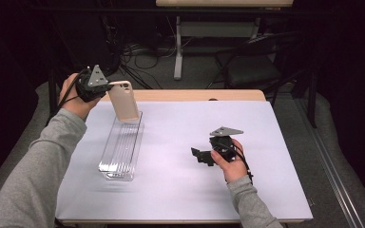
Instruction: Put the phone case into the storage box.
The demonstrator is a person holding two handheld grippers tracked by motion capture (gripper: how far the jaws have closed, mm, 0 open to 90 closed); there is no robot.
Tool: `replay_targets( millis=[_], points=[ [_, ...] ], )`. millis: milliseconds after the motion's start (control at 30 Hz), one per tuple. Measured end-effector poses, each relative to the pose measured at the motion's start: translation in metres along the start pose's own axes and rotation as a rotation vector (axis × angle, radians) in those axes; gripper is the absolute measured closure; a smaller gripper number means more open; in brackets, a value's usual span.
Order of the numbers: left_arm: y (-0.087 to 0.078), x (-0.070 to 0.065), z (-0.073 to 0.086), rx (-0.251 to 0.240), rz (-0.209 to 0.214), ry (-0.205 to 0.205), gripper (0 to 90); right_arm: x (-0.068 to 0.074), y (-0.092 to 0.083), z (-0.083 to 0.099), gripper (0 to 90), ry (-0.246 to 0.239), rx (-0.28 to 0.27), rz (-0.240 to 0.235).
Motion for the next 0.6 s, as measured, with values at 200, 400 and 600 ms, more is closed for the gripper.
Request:
replay_targets(
  millis=[200,400,600],
  points=[
    [0.007,-0.005,0.004,0.010,-0.007,0.021,79.0,-0.001,0.000,0.001,13.4,-0.003,0.003,0.006],
    [0.012,-0.009,0.006,-0.005,-0.011,0.025,79.0,-0.001,-0.001,0.001,13.4,-0.007,0.006,0.009],
    [0.017,-0.012,0.009,0.000,-0.020,0.046,79.0,-0.002,-0.001,0.001,13.4,-0.005,0.005,0.010]
  ],
)
Point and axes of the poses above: each handheld gripper's, and its own axes: y roughly forward along the jaws, z roughly out of its underside, x roughly to its left, the point moved 9 cm from there along y, roughly forward along the jaws, and after that the axes turned 4 degrees about z, right-handed, at the moved point
